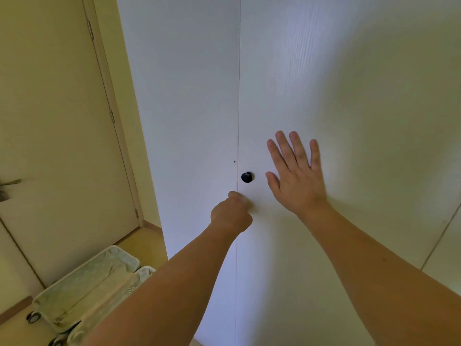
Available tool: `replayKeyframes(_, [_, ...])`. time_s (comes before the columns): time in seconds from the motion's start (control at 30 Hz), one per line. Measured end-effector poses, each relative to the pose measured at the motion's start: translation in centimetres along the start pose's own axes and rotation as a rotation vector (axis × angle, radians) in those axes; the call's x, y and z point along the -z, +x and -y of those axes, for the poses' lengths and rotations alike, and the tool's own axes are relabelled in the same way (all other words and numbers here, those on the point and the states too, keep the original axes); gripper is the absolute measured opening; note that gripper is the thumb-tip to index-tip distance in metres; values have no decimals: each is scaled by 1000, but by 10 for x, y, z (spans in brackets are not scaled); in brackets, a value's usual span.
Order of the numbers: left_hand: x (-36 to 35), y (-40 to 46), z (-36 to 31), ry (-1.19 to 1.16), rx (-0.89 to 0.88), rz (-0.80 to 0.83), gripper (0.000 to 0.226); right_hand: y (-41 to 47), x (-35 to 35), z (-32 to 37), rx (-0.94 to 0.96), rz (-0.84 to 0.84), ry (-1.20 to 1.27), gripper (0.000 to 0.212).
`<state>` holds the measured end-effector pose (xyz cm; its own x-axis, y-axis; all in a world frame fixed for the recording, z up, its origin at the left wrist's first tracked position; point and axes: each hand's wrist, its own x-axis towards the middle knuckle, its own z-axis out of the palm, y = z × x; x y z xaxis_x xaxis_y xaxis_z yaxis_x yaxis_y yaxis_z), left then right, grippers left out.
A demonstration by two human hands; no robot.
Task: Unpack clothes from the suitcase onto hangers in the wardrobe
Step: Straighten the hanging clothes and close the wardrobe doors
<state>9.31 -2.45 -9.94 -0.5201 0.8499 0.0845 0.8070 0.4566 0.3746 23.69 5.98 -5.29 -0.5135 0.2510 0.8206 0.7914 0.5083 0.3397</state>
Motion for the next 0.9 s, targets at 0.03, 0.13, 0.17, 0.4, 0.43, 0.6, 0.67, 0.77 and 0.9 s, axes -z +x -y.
replayKeyframes(0.03, [-2,10,-4,10,3,1,34,3,-6,-2,-4,-3,-10,67])
replayKeyframes(0.13, [-6,29,-11,46,-16,18,40,7,-17,-5,-21,10,-24,68])
replayKeyframes(0.17, [-6,35,-12,81,-40,26,43,8,-21,-6,-25,10,-30,68])
replayKeyframes(0.4, [-6,55,-5,329,-244,-48,31,12,-35,-10,-46,39,-65,69])
replayKeyframes(0.43, [-7,55,1,281,-238,-62,24,13,-35,-9,-50,50,-61,70])
replayKeyframes(0.6, [-10,55,12,169,-212,-50,24,13,-28,-4,-83,112,-64,72])
replayKeyframes(0.67, [-8,49,14,90,-214,-41,20,14,-22,0,-98,116,-3,76])
replayKeyframes(0.77, [-10,37,36,25,-230,-19,39,17,-11,22,-11,74,212,80])
replayKeyframes(0.9, [-21,23,97,-7,-176,-45,47,16,-3,81,-12,26,507,77])
